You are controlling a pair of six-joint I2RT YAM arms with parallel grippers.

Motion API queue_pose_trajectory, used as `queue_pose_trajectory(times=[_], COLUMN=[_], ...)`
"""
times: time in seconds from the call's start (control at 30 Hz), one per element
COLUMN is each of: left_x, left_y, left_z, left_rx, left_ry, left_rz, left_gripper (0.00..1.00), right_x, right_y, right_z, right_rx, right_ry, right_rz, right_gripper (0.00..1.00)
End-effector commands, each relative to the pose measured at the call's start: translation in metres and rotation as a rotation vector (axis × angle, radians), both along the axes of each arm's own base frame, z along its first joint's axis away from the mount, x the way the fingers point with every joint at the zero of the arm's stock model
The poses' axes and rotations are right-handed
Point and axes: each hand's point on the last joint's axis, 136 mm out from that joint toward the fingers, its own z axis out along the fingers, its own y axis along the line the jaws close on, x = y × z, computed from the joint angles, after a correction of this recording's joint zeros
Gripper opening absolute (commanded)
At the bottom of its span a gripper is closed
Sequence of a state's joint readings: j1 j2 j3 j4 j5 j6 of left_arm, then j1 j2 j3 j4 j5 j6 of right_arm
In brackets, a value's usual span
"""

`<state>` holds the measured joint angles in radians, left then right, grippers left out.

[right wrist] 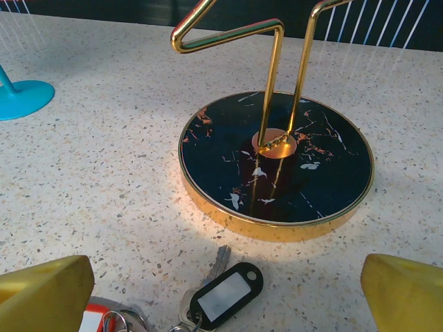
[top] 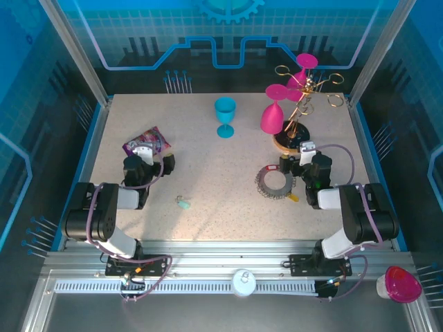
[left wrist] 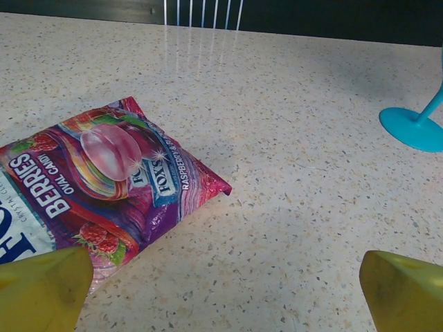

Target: Put the keys on the keyring

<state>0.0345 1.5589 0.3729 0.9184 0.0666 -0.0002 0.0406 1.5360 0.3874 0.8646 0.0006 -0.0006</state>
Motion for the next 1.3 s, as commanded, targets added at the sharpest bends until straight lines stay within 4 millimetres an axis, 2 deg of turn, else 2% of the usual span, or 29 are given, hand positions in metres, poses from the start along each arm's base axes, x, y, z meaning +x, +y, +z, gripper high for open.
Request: queue_pose_trajectory(times=[0.0, 0.9, 0.97, 1.17, 1.27], left_x=[0.004, 0.004, 0.004, -0.005, -0.010], left_y=[0.001, 0.005, 0.004, 0.011, 0.011], left_z=[0.008, 0.007, 0.009, 0.045, 0.075], left_rx=[0.009, 0.005, 0.004, 0.004, -0.014], left_ry=[-0.021, -0.017, -0.025, -0.040, -0.093], left_rz=[0.009, 0.031, 0.028, 0.070, 0.074], left_gripper=[0.99, 0.99, 0.99, 0.99, 0.99], right_x=[0.006, 0.004, 0.003, -0.006, -0.017], right_y=[0.001, -0.002, -0.002, -0.012, -0.012], right_z=[0.008, 0.009, 0.011, 0.062, 0.083], right_rx=[-0.013, 0.028, 0.030, 0.014, 0.045], right_ry=[-0.028, -0.033, -0.040, -0.048, -0.040], right_rz=[-0.003, 0.014, 0.015, -0.056, -0.095], right_gripper=[1.00, 1.00, 0.97, 0.95, 0.95])
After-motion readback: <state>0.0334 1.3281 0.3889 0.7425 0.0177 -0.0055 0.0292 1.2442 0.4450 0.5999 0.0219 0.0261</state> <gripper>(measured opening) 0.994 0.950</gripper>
